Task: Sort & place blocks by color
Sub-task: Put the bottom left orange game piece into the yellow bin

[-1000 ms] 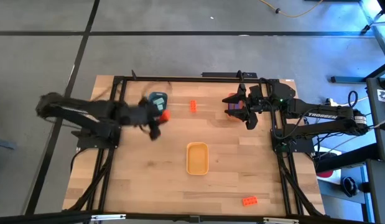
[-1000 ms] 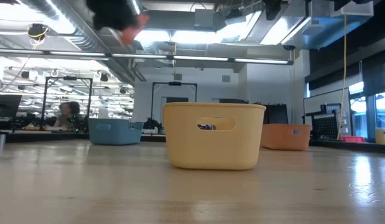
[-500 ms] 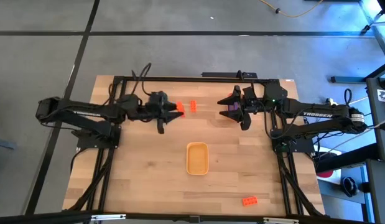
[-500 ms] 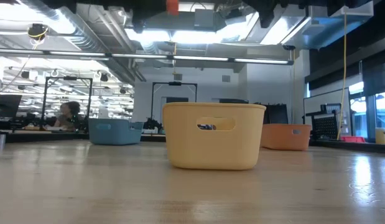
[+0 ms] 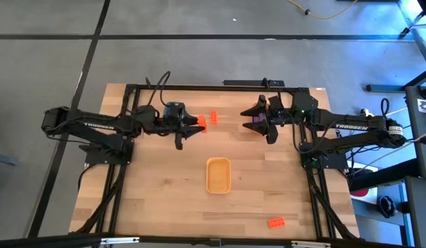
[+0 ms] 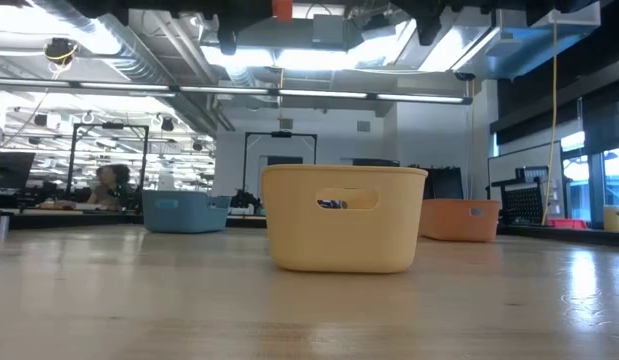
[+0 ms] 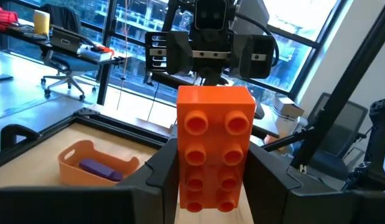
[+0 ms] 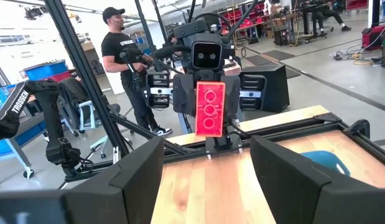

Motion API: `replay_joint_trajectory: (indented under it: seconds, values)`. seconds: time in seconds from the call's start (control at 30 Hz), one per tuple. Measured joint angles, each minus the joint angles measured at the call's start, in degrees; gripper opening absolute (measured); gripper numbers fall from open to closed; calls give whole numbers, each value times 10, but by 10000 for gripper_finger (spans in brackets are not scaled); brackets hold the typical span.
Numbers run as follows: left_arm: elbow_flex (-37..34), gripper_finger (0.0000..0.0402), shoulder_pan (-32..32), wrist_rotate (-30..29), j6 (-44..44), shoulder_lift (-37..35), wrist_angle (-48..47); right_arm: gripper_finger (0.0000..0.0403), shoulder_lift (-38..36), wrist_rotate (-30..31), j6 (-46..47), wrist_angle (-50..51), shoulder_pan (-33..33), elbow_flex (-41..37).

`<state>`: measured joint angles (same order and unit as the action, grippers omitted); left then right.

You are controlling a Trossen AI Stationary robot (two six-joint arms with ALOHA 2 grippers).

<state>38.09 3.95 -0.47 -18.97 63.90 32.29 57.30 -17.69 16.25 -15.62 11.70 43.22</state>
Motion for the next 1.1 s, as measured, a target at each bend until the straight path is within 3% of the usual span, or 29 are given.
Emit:
replay_joint_trajectory:
  seconds: [0.73, 0.9, 1.1]
  values:
    - [1, 127, 0, -1, 0, 0, -4, 243, 0, 0, -2, 0, 0, 0]
    - [84, 127, -22, 15, 19, 39, -142, 243, 0, 0, -2, 0, 0, 0]
    - [245, 127, -69, 69, 116, 169, -336, 243, 0, 1, -3, 0, 0, 1]
